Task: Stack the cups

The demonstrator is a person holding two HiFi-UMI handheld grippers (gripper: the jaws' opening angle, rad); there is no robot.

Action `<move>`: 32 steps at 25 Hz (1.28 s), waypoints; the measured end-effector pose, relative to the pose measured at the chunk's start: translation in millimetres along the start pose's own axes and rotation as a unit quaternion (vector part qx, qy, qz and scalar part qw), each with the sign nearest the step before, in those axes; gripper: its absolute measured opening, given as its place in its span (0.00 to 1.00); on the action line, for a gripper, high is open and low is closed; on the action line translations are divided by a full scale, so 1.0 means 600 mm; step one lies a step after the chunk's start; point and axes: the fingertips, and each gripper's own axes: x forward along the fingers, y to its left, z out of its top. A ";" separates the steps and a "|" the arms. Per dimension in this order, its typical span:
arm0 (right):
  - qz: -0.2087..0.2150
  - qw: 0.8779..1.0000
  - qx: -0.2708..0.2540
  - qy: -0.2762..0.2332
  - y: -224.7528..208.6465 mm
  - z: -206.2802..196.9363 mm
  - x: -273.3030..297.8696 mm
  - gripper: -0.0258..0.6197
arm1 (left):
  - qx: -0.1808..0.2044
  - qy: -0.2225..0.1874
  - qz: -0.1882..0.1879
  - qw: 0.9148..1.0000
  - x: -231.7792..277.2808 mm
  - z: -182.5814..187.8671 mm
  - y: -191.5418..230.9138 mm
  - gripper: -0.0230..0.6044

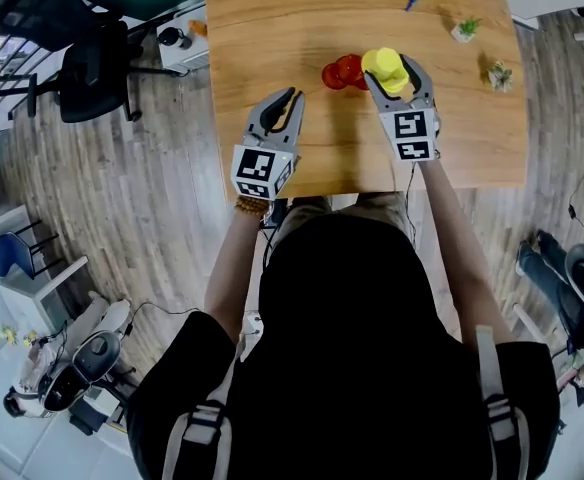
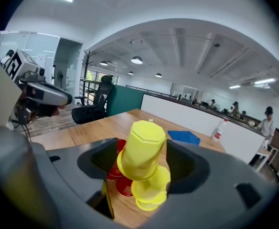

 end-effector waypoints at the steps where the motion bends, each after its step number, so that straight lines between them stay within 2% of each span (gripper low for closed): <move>1: 0.002 1.000 0.003 0.000 0.001 -0.001 -0.002 0.54 | 0.001 -0.002 0.002 1.000 -0.002 0.004 0.005 0.10; 9: -0.024 0.998 0.014 -0.047 -0.018 0.059 -0.050 0.57 | 0.003 -0.024 0.011 1.000 -0.004 0.041 0.014 0.10; 12: -0.039 0.996 0.039 -0.071 -0.026 0.088 -0.078 0.57 | 0.003 -0.046 0.021 0.999 0.005 0.070 -0.001 0.10; 15: -0.047 0.991 0.074 -0.098 -0.022 0.105 -0.100 0.53 | 0.007 -0.070 0.042 0.997 0.012 0.094 -0.022 0.10; 18: -0.050 0.989 0.094 -0.104 -0.001 0.099 -0.112 0.46 | 0.009 -0.083 0.060 0.995 0.017 0.098 -0.047 0.10; 21: -0.043 0.988 0.110 -0.097 0.030 0.075 -0.117 0.39 | 0.012 -0.079 0.060 0.995 0.024 0.085 -0.073 0.10; 27: -0.045 0.989 0.130 -0.062 0.075 0.017 -0.127 0.21 | 0.022 -0.033 0.045 0.998 0.030 0.033 -0.118 0.09; 30: -0.066 0.987 0.139 -0.038 0.074 -0.006 -0.128 0.05 | 0.027 -0.015 0.037 0.999 0.036 0.011 -0.137 0.09; 32: -0.065 0.987 0.143 -0.025 0.077 -0.015 -0.128 0.05 | 0.033 -0.004 0.026 0.999 0.041 -0.001 -0.150 0.09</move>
